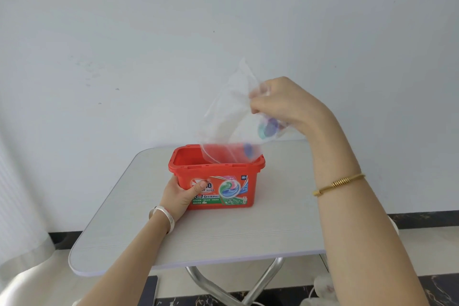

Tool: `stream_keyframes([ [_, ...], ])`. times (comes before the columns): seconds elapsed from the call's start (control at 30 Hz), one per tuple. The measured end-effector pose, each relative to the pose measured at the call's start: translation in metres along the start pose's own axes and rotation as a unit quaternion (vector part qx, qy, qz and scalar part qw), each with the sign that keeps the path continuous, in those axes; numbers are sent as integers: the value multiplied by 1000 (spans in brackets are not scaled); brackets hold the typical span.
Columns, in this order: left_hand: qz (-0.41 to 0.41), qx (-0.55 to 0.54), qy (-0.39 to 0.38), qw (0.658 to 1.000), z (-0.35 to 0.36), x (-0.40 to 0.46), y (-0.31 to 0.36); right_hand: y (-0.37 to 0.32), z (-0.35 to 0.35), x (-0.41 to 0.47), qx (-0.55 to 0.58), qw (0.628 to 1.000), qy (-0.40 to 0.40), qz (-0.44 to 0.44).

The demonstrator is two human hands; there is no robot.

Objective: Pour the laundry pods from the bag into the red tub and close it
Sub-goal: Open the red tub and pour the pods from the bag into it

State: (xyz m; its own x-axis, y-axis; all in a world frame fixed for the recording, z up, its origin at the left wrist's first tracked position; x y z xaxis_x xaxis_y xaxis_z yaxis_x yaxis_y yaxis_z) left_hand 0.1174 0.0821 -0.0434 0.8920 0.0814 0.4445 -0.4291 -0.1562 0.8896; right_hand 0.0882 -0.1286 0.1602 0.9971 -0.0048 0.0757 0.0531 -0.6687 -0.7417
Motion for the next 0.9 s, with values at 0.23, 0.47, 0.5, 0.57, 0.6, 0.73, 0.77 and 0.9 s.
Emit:
stream_keyframes([
  [0.23,-5,7,6,1000,-2,0,-1,-7,-9,6,-25,998,40,-41],
  [0.47,-9,-5,12,1000,-3,-1,-2,-6,-9,3,-16,997,47,-51],
  [0.5,-9,-6,13,1000,-3,-1,-2,-8,-13,1,-14,997,57,-56],
  [0.57,-10,-8,10,1000,-2,-1,-1,-12,-25,-3,-5,994,86,-68],
  [0.6,-9,-7,11,1000,-2,0,0,-13,-30,-4,7,993,97,-69],
  [0.73,-10,0,5,1000,-1,0,-2,2,-21,2,15,998,57,-22],
  [0.77,-10,4,2,1000,0,-1,-3,9,-21,3,21,998,57,-10],
  [0.9,-9,6,5,1000,0,0,-5,29,-44,4,105,986,133,-10],
])
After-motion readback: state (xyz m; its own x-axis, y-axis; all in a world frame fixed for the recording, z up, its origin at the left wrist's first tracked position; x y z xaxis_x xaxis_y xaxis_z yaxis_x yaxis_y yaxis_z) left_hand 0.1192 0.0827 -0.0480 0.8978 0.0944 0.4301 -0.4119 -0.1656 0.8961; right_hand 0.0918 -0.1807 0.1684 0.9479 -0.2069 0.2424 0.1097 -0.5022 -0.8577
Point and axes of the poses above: each hand's wrist, its own x-axis towards the middle knuckle, its own z-axis out of the palm, y = z × x, the point moved 10 cm from there along x, towards the middle knuckle, and after that the axes turned 10 degrees about z, right-handed, at the moved point
